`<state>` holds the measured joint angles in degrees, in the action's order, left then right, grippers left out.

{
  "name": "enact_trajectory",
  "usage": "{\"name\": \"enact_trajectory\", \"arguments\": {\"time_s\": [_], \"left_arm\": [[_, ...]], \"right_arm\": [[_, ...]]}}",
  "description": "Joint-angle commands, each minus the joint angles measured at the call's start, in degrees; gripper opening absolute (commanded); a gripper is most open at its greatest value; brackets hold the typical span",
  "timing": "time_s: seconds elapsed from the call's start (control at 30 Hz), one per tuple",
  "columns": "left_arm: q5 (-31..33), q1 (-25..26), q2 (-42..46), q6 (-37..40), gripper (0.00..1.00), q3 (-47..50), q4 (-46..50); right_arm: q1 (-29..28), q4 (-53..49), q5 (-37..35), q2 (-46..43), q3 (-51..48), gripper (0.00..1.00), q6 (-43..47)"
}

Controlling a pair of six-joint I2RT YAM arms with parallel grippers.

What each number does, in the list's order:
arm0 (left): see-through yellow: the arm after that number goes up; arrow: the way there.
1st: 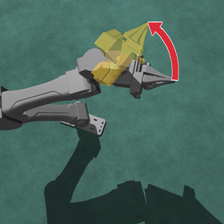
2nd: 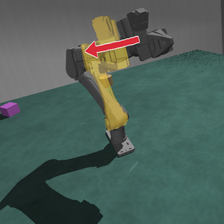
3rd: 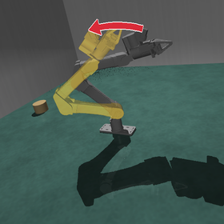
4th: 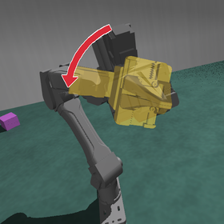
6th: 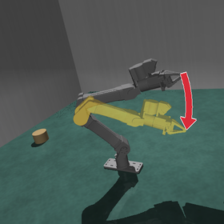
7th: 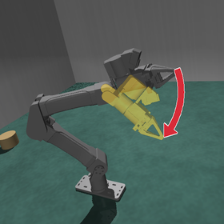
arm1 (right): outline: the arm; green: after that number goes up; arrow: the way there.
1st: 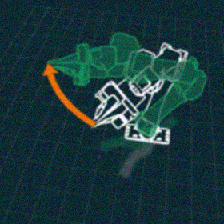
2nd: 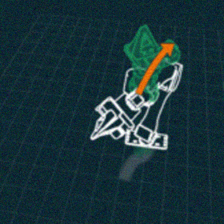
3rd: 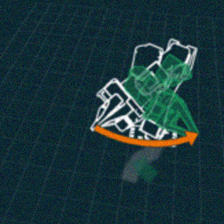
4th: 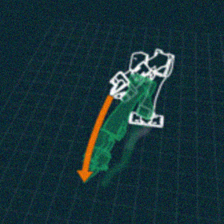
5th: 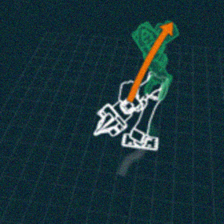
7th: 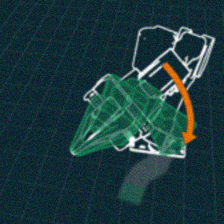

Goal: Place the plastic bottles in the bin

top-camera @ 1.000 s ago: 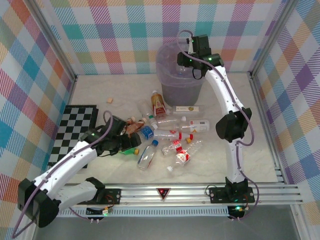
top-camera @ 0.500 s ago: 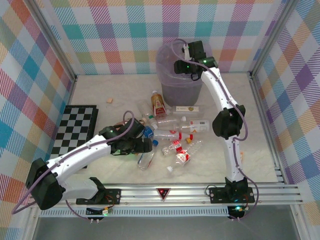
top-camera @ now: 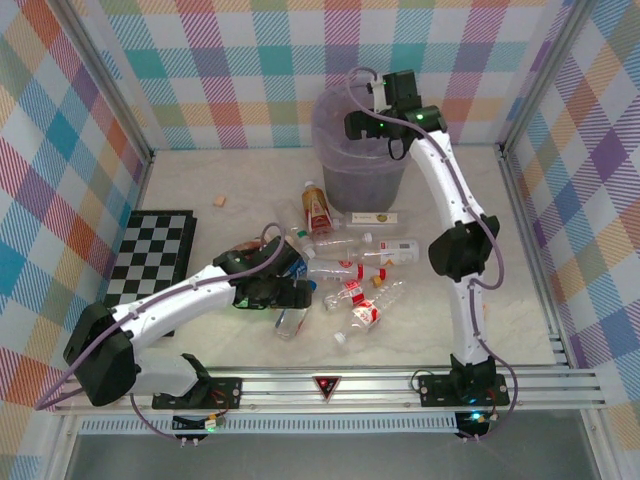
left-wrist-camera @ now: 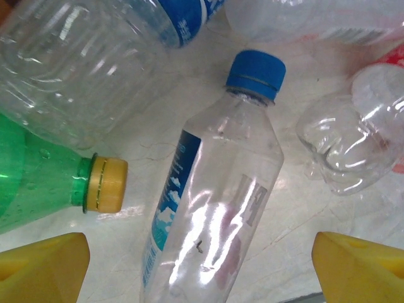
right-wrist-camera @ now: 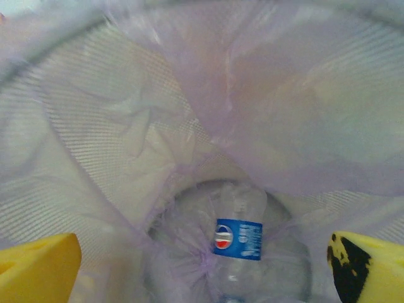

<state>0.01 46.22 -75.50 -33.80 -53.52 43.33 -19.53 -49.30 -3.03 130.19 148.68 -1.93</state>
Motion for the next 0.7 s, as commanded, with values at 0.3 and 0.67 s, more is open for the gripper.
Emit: {"name": "enact_trajectory", "arguments": {"time_s": [0.3, 0.67], "left_arm": [[-2.9, 3.0, -5.6, 5.7, 0.92, -1.5, -0.6], [-4.1, 4.2, -11.5, 9.8, 0.90, -0.5, -1.9]], "right_arm": [[0.4, -11.3, -4.2, -31.1, -22.7, 1.00, -12.9], [0.8, -12.3, -5.5, -56.6, -62.8, 1.00, -21.8]]}}
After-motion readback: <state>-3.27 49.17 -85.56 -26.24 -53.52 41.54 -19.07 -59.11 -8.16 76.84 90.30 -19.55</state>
